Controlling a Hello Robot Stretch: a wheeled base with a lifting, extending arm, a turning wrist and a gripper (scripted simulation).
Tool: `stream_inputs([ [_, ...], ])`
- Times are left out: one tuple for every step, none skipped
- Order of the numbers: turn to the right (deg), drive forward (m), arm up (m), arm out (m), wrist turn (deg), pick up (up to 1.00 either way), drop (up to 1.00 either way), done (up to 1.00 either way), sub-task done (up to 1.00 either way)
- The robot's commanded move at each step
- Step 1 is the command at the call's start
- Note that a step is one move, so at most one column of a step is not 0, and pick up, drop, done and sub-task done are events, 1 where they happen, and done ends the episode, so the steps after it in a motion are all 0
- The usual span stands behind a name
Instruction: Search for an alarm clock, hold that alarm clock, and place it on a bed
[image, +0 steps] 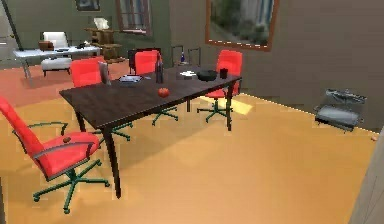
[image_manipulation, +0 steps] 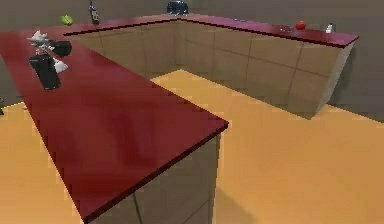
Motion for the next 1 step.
stream_inputs([
  [12.0,0.0,0.0,0.0,0.0,0.0,0.0,0.0,0.0],
])
